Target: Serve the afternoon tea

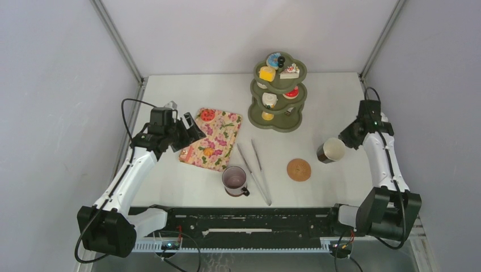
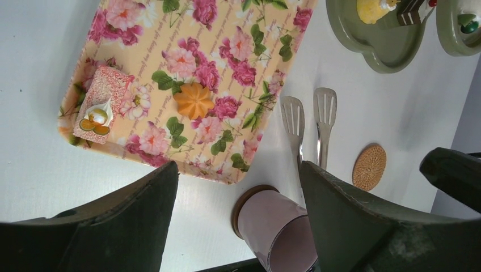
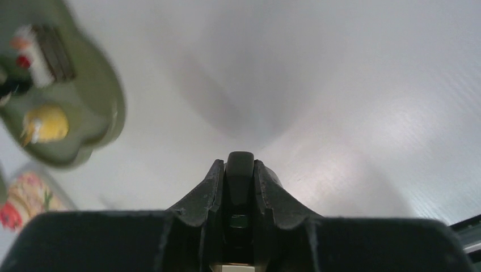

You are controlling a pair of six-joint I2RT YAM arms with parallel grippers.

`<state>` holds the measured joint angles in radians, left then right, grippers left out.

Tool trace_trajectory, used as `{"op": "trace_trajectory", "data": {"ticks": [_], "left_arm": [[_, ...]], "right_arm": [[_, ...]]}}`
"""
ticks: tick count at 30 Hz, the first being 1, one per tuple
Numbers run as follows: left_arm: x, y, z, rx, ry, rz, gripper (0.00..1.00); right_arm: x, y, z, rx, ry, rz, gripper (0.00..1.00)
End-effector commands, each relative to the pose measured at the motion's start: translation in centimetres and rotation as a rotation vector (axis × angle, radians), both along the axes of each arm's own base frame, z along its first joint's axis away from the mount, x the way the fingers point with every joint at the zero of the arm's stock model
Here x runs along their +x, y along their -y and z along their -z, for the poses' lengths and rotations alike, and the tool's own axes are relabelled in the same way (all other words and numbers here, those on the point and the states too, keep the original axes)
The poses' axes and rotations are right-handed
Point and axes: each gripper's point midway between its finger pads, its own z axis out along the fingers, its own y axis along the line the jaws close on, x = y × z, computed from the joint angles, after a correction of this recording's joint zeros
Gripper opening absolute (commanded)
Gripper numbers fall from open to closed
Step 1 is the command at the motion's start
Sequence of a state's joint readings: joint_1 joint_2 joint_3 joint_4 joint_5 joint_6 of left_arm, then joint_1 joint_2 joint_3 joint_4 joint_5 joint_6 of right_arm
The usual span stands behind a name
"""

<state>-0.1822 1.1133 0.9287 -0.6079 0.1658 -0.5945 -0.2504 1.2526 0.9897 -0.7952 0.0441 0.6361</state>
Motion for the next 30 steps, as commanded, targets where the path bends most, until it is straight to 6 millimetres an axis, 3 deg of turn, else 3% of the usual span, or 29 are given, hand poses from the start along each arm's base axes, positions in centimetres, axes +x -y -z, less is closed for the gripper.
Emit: {"op": "trace_trajectory", "data": {"ticks": [1,5,13,30], "left_arm": [[0.9,0.1,-0.8,-0.005,0.041,0.017,0.84],[1.2,0.3,-1.1,-0.020,0.045,0.021,0.84],[1.1,0.4,-1.1,-0.022,0.046,0.021,0.84],[0.8,0.0,-0.9,-0.014,0.046,0.008,0.84]], "right_arm": [[1.2,-4.4,-5.5,-0.029,0.088,-0.226,0.00],[0.4,-7.6,-5.2,-0.036,0.022,-0.332,0.00],[-0.2,-11.1,-2.0,-0.077,-0.120,-0.451,0.00],[0.9,-12.8,2.1,-0.124,-0.218,-0.490,0.00]]}}
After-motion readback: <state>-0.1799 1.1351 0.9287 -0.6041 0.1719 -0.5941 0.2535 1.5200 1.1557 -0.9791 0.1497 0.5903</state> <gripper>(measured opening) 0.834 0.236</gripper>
